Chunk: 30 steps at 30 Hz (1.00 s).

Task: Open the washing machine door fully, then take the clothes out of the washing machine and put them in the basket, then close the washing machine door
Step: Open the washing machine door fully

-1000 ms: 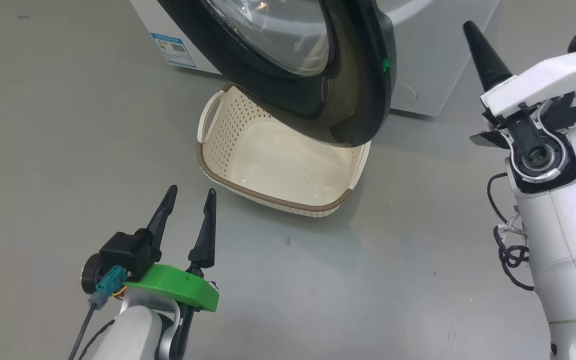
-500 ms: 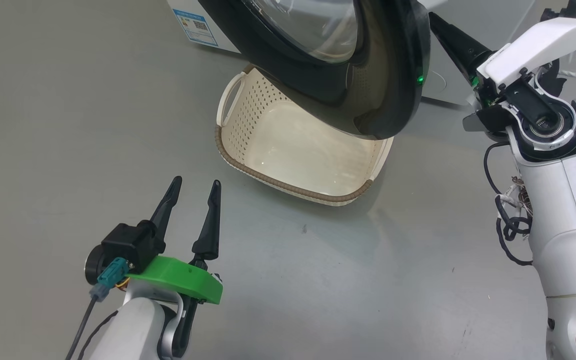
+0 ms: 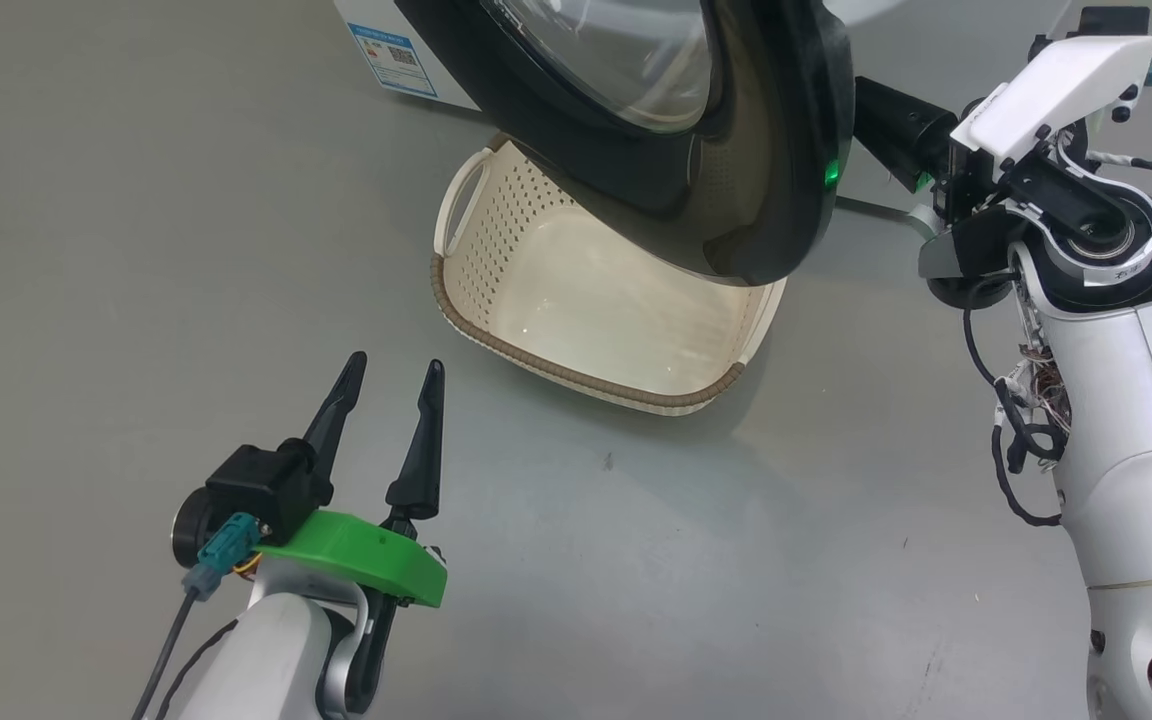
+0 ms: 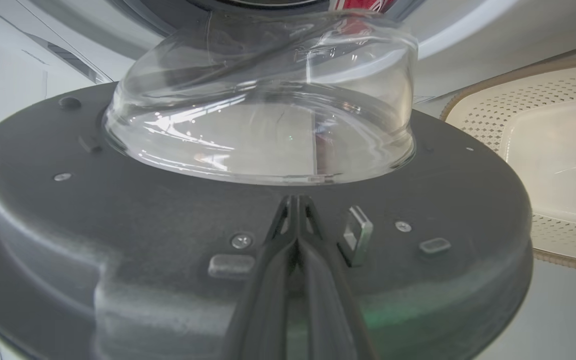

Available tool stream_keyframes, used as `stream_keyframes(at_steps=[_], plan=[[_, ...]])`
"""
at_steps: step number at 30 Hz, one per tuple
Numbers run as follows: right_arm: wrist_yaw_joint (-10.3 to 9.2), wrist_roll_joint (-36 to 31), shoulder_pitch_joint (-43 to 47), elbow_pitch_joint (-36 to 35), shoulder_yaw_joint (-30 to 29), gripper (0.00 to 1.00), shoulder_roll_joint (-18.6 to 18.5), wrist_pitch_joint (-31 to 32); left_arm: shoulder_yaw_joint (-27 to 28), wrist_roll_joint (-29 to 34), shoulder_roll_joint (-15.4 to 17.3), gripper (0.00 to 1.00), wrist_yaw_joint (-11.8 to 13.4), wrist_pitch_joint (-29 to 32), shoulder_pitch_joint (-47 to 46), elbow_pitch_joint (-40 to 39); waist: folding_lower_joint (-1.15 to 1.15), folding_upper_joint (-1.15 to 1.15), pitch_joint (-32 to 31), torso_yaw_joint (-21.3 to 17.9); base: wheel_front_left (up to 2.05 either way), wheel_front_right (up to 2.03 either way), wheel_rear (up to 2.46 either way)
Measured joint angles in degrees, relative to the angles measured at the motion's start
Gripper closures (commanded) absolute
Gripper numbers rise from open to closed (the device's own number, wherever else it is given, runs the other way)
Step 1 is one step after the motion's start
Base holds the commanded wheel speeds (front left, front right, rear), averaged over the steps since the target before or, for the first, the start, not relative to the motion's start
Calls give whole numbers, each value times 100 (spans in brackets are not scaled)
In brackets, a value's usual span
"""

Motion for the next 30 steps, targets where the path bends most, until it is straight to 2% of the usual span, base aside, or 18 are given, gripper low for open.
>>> stream_keyframes(at_steps=[6,18,30], plan=[[-140,237,2,27,-25,100,13,287,-21,0,0,0,3,0,-3,10,0,0,-35,-2,0,0,0],[-282,565,103,30,5,100,85,683,-29,0,0,0,26,-1,-4,42,0,0,-131,42,0,0,0],[-354,761,350,-34,435,100,177,1096,-38,0,0,0,56,0,-3,84,0,0,-297,92,0,0,0]])
